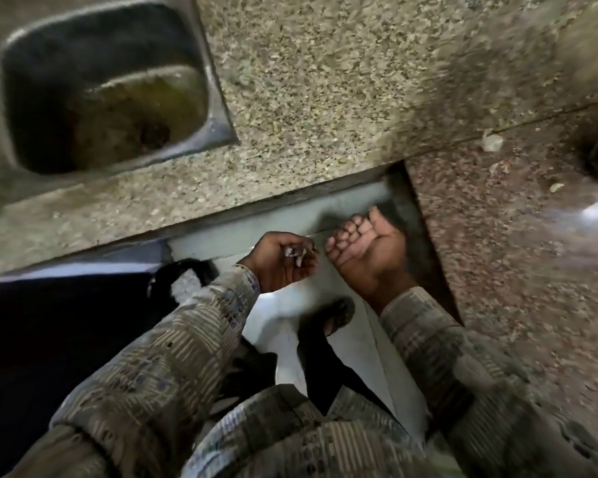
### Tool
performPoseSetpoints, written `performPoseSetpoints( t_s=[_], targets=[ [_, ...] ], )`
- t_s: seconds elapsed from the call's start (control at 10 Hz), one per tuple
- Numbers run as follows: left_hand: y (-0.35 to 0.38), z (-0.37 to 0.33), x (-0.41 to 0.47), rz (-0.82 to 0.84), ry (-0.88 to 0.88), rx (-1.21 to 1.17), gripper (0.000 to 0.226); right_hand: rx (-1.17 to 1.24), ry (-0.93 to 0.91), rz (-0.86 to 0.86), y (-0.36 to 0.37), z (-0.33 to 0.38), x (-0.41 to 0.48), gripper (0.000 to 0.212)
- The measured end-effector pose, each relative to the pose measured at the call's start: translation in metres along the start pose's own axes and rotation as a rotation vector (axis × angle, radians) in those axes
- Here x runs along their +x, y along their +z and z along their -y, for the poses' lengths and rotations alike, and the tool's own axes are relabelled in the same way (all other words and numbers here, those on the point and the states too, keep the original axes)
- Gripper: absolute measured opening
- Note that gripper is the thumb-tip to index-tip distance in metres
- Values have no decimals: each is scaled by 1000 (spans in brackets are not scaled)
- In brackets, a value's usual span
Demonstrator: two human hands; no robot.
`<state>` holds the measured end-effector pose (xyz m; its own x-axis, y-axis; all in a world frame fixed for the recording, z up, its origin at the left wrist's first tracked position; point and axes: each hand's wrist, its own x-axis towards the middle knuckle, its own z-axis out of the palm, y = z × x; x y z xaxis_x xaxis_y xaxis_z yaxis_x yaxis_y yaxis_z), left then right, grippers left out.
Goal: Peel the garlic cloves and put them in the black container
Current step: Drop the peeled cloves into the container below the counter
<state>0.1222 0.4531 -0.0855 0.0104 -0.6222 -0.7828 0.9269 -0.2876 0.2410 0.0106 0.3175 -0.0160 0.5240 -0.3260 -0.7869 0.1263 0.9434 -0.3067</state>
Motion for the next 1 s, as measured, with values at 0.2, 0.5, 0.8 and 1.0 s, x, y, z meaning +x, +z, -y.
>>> performPoseSetpoints(
  t_s=[0.2, 0.5, 0.8, 1.0],
  targets=[
    [-128, 5, -58, -169, 160, -260, 23, -193, 178, 32, 50, -113, 32, 33],
    [-360, 56, -62, -469, 353, -665, 26, -772, 458, 95, 75, -339, 139, 30],
    [-543, 97, 7, -523, 396, -814, 50, -1165, 533, 165, 29, -526, 259, 37],
    [-617, 128, 28, -644, 282, -729, 49, -1380, 531, 156, 9, -592, 310, 53]
  ],
)
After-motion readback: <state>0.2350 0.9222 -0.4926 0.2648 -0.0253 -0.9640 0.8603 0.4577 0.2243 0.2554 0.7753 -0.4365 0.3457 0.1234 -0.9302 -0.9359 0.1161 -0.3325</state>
